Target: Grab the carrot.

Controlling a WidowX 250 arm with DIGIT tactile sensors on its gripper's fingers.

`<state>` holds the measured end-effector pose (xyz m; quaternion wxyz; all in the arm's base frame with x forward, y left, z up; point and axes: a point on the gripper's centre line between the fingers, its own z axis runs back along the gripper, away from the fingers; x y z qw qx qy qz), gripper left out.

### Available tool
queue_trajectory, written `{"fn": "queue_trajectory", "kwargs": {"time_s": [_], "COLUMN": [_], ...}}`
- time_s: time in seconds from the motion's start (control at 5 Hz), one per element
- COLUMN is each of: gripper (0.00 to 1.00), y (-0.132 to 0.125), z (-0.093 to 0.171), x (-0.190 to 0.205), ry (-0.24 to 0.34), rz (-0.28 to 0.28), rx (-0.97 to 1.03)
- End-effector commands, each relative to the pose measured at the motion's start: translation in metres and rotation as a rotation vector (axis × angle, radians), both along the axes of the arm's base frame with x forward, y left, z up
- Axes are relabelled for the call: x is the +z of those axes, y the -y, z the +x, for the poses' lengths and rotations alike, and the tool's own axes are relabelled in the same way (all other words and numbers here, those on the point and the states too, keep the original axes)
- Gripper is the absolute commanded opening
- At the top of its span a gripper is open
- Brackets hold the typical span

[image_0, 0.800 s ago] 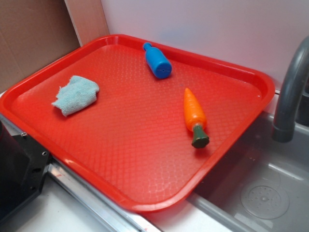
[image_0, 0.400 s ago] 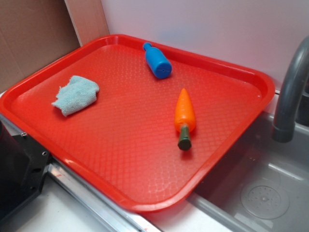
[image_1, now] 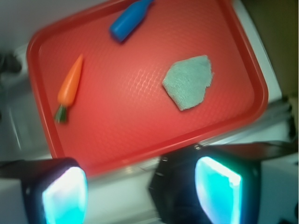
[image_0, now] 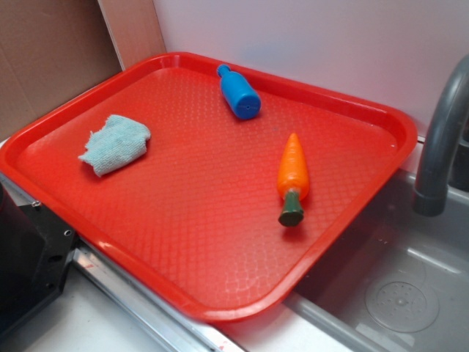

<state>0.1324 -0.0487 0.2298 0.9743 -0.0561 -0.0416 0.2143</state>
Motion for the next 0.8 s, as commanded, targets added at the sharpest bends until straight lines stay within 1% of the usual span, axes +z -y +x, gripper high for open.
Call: {"fn": "queue_trajectory", "kwargs": {"time_s": [0.0,0.2,0.4,0.6], "gripper": [1.00,1.00,1.00,1.00], "y": [0.019,0.031,0.041,0.059], "z": [0.047,0.079,0.105,0.118], "x": [-0.037,-0.063,-0.094,-0.128], "ry": [-0.026,-0.050,-0.006,-0.015], "rz": [0.005,0.043,0.043,0.036], "rx": [0.435,0.407,0.422,0.329]}}
